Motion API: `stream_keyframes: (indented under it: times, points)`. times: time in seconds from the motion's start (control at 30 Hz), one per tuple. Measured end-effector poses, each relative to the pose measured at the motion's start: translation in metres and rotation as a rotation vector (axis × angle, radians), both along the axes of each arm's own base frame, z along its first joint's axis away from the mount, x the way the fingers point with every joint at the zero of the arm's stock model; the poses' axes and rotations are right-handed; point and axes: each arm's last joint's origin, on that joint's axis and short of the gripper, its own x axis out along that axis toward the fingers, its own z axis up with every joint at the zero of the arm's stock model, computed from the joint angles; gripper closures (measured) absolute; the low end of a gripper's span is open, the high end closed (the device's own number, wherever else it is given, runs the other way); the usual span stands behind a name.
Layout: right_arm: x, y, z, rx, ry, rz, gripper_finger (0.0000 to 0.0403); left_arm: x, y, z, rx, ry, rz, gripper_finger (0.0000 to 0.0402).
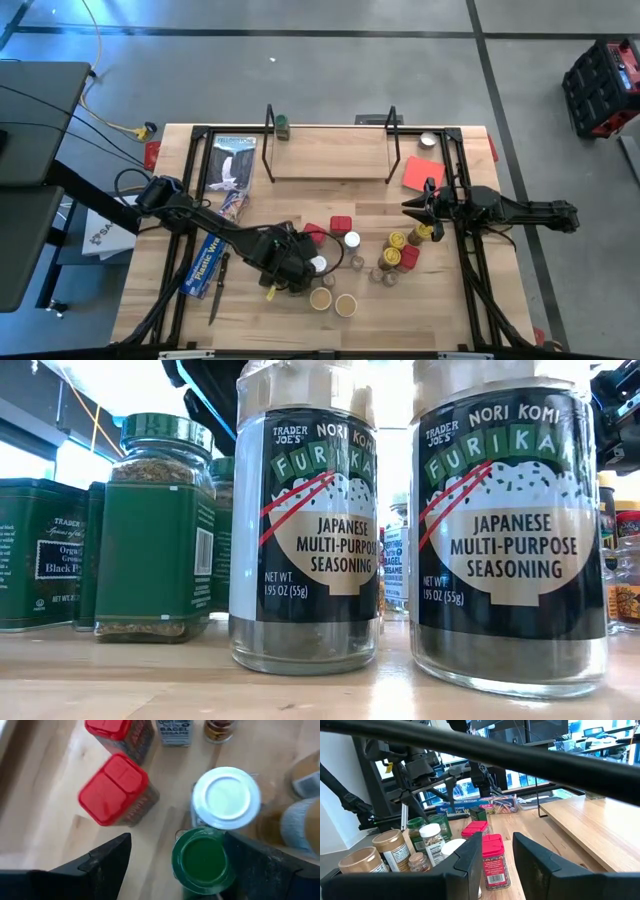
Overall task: Shelf spices
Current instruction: Put the green seasoning bottle on the shelf and align it with the other green seasoning bottle
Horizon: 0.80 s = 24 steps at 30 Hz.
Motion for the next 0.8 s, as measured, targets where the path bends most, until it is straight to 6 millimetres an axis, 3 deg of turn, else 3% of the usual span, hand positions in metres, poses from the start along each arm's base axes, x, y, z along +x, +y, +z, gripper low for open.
stream_keyframes:
  times: [0.4, 0.8]
  points:
    - [0.000, 0.000, 0.000, 0.000, 0.000, 0.000, 0.0300, -0.005, 0.023, 0.003, 0.114, 0.118, -0.066, 0.0084]
    - [0.000, 0.000, 0.000, 0.000, 0.000, 0.000, 0.0300, -0.031, 0.034, 0.041, 0.076, 0.048, 0.065, 0.0084]
